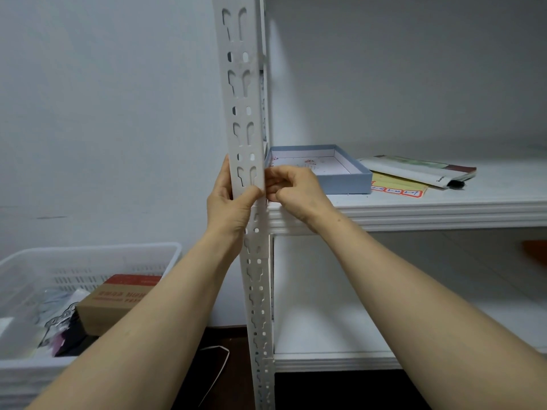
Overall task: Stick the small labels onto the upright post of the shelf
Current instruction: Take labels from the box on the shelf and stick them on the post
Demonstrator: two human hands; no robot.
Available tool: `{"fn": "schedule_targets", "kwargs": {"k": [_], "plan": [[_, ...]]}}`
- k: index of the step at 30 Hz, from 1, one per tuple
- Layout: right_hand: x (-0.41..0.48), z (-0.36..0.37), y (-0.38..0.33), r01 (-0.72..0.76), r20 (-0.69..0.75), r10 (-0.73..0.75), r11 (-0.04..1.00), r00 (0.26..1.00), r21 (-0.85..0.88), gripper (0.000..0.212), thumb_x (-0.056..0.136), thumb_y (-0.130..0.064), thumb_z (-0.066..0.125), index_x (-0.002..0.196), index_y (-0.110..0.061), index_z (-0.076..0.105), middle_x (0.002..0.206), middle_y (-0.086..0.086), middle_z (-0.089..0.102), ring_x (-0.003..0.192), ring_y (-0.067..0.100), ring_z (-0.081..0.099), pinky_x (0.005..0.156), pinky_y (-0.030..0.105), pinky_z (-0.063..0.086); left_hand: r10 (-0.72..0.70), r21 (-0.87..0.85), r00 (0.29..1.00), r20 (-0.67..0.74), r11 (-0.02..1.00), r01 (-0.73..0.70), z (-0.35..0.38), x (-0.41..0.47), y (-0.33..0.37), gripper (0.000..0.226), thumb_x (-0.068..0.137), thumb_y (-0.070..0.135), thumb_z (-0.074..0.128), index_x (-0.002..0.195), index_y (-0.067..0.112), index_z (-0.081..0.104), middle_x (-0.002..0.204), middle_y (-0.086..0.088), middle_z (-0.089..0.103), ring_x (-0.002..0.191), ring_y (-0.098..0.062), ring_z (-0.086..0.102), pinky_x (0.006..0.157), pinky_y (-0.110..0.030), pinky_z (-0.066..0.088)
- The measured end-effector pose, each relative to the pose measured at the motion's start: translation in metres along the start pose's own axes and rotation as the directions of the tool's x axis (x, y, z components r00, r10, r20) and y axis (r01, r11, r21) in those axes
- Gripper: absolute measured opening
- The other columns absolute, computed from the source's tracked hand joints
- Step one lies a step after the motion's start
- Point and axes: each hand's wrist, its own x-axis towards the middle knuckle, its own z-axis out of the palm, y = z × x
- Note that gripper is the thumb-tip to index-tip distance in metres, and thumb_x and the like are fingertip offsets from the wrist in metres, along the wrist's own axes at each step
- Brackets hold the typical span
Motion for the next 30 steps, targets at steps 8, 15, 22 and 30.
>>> {"fn": "schedule_targets", "kwargs": {"k": [8,15,22,30], "plan": [[-0.0018,-0.0007,-0.0021,0.006,-0.002,-0.006,1.000,1.000,-0.013,0.047,0.072,0.021,0.042,0.093,-0.013,0.067,0.079,-0.003,0.067,0.082,0.020,0.066,0.083,0.035,0.056,0.021,0.043,1.000,-0.013,0.999,-0.020,0.0002,0.0013,-0.0003,0.067,0.075,-0.013,0.052,0.134,0.021,0.052,0.100,0.000,0.068,0.086,-0.013,0.064,0.092,-0.048,0.053],[0.0003,-0.0004,0.0002,-0.009,-0.002,0.009,1.000,1.000,-0.022,0.047,0.071,0.020,0.043,0.089,-0.018,0.066,0.079,-0.002,0.068,0.083,0.021,0.067,0.085,0.040,0.056,0.017,-0.017,0.999,0.038,1.000,-0.016,-0.0024,0.0020,0.0010,0.063,0.075,-0.013,0.056,0.130,0.018,0.055,0.102,-0.003,0.069,0.094,-0.017,0.066,0.094,-0.046,0.052],[-0.0015,-0.0003,0.0002,0.002,-0.009,-0.003,0.999,1.000,-0.051,0.046,0.072,0.019,0.043,0.101,-0.007,0.068,0.082,-0.001,0.068,0.089,0.024,0.067,0.087,0.039,0.055,0.026,0.017,0.999,-0.033,1.000,-0.026,0.0007,0.0030,-0.0011,0.064,0.074,-0.010,0.057,0.130,0.022,0.056,0.101,-0.003,0.070,0.091,-0.018,0.066,0.092,-0.050,0.053],[-0.0006,0.0000,-0.0001,-0.006,-0.007,0.006,0.999,1.000,-0.053,0.047,0.071,0.018,0.044,0.097,-0.012,0.068,0.081,-0.002,0.068,0.085,0.021,0.067,0.087,0.040,0.055,0.031,0.046,0.999,-0.014,0.998,-0.030,-0.0002,0.0026,-0.0002,0.064,0.076,-0.010,0.056,0.133,0.019,0.052,0.098,-0.001,0.068,0.086,-0.014,0.064,0.091,-0.045,0.054]]}}
